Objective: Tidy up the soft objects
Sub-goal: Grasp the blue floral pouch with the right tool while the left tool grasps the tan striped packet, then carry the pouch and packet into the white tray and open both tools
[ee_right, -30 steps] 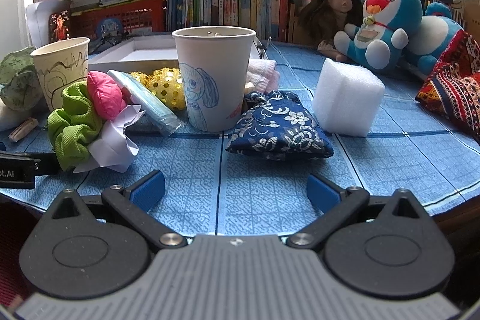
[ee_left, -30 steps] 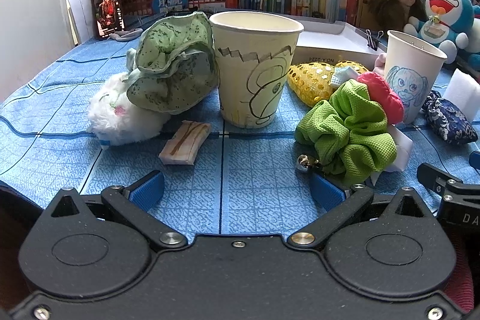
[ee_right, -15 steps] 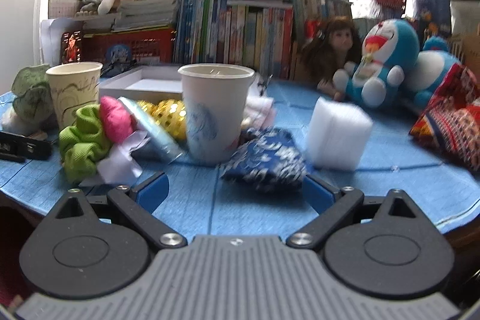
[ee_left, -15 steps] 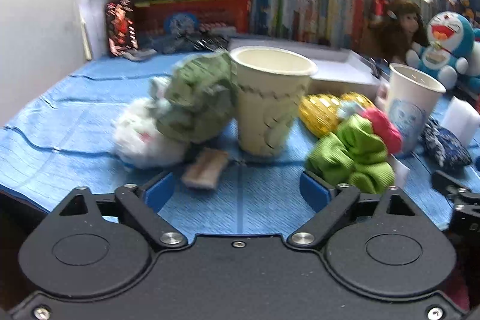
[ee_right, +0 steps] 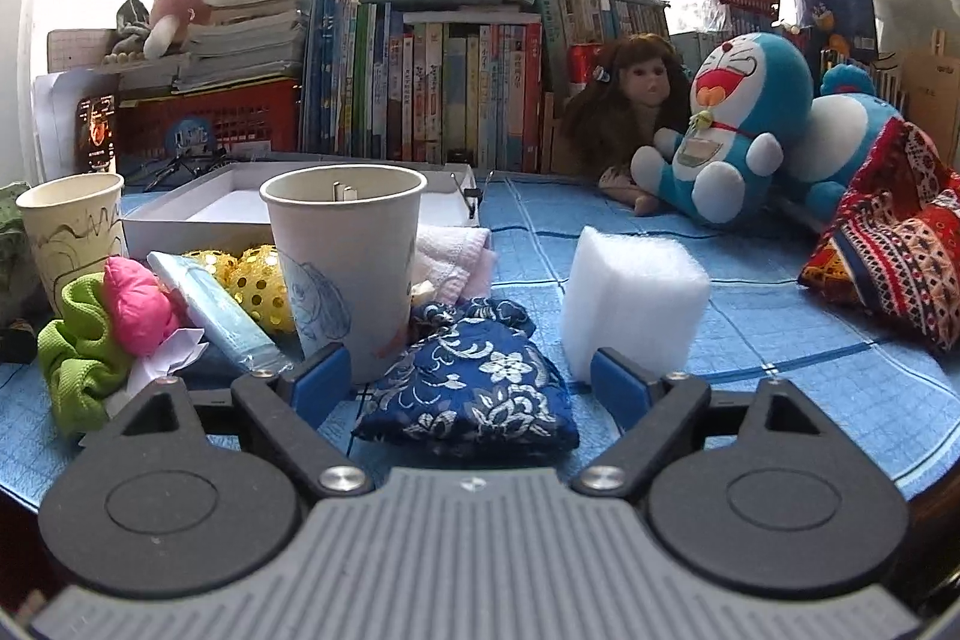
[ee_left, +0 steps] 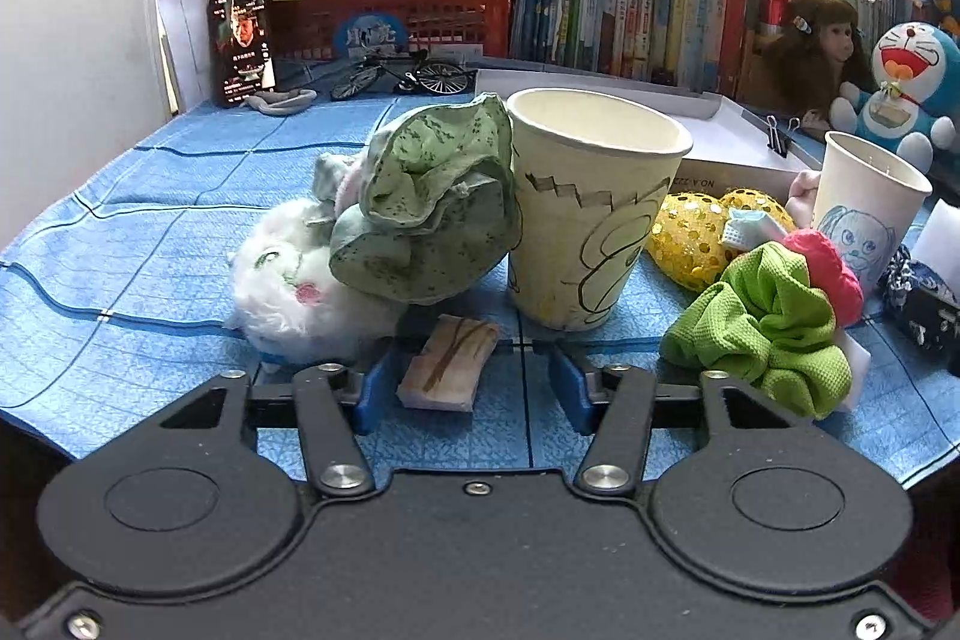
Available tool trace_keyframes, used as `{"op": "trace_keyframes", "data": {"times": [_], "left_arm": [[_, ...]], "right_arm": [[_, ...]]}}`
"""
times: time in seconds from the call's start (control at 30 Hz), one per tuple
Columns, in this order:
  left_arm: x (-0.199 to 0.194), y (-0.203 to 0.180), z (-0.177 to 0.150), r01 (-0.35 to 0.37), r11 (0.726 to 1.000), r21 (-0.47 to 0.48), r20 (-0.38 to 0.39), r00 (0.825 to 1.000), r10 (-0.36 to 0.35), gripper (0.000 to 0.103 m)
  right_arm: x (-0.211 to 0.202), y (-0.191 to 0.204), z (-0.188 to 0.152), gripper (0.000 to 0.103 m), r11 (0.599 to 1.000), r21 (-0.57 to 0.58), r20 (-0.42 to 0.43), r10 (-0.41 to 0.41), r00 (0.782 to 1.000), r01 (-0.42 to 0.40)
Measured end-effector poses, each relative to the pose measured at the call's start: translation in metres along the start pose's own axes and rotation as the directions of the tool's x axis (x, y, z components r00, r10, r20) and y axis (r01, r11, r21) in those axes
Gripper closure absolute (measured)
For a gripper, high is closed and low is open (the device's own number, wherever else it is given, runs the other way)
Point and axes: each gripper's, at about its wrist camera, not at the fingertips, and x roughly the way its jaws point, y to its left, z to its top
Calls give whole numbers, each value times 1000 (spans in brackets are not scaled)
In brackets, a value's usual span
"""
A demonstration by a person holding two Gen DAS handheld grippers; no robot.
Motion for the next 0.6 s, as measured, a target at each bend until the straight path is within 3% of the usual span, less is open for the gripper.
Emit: {"op": "trace_keyframes", "data": {"times": [0.13, 0.3, 0.6], "left_arm": [[4, 0, 0, -2, 1000, 3, -3, 1000, 2, 58], [5, 1, 1, 6, 1000, -10, -12, 1000, -6, 78], [-3, -2, -2, 14, 1000, -11, -1, 1000, -14, 78]], "right_arm": [[6, 3, -2, 13, 1000, -15, -12, 5, 1000, -5], [10, 5, -3, 17, 1000, -29, -13, -6, 1000, 6], [7, 5, -3, 37, 1000, -24, -28, -5, 1000, 4]]}}
